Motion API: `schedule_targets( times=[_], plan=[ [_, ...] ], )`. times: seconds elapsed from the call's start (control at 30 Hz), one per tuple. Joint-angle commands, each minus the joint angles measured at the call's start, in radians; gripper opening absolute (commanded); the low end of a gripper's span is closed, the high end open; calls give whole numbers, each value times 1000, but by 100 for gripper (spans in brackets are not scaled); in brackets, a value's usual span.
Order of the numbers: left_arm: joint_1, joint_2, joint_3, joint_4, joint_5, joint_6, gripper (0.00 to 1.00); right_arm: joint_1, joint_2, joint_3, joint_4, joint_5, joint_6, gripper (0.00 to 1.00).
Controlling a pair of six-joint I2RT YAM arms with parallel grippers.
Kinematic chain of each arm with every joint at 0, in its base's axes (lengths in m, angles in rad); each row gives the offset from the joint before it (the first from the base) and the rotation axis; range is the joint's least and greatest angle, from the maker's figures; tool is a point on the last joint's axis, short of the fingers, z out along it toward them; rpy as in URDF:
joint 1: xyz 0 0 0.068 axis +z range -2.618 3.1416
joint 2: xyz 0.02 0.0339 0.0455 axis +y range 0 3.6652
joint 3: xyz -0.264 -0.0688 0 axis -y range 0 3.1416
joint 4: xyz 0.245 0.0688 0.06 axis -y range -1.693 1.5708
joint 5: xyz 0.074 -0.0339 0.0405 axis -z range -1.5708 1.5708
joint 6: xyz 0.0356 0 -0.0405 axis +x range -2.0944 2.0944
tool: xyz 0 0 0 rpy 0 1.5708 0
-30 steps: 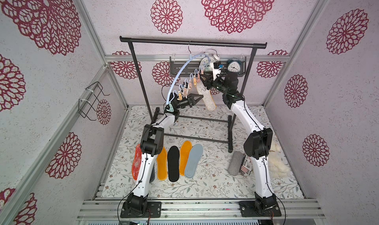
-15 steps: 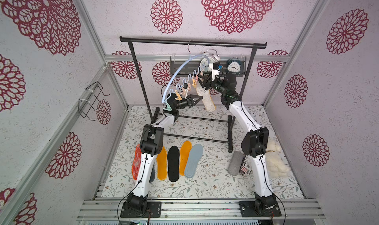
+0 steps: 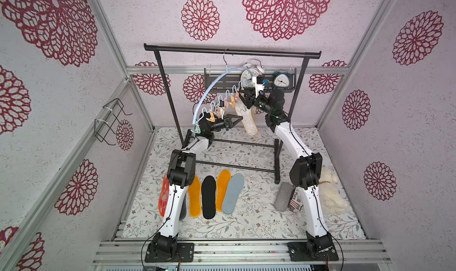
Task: Take the shoe insoles off the hanger
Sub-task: Open the clamp at the hanger, then move the insole to the center of the board.
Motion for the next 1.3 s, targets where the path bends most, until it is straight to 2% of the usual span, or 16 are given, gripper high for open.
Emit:
schedule_targets(
  times=[0.0, 0.1, 0.2, 0.33, 0.47, 0.53, 0.63, 0.7, 0.8, 0.97, 1.03, 1.17, 1.27],
  plan=[
    [6, -69, -21, 15, 8, -9, 0, -4, -16, 34, 45, -15, 8, 1],
    [7, -104, -86, 23, 11, -13, 0, -4, -17, 35, 39, 0, 9, 0],
    [9, -171, -227, 58, 7, -7, 0, -3, -19, 35, 36, 13, 6, 0],
    [9, -273, -432, 53, -30, 56, 0, -3, -17, 38, 45, 33, 15, 0],
    [-1, -391, -588, -39, -87, 138, 0, -5, -16, 40, 37, 46, 15, 0],
    [-28, -483, -679, -164, -135, 239, 0, -5, -19, 40, 17, 57, 5, 0],
    [-90, -662, -803, -461, -241, 434, 0, -8, -21, 40, 2, 72, 2, 0],
    [-126, -753, -894, -554, -321, 454, 0, -9, -22, 40, -3, 73, 2, 0],
    [-193, -891, -1035, -616, -484, 405, 0, -8, -27, 40, -23, 78, 2, 0],
    [-404, -1016, -1054, -969, -759, 384, 0, -10, -30, 40, -49, 80, 5, 0],
    [-484, -1032, -1052, -1072, -876, 332, 0, -10, -32, 40, -55, 78, 2, 0],
    [-611, -1014, -990, -1243, -1010, 248, 0, -9, -35, 40, -70, 75, -4, 0],
    [-656, -989, -999, -1235, -1033, 222, 0, -9, -35, 39, -77, 71, -3, 0]
  ],
)
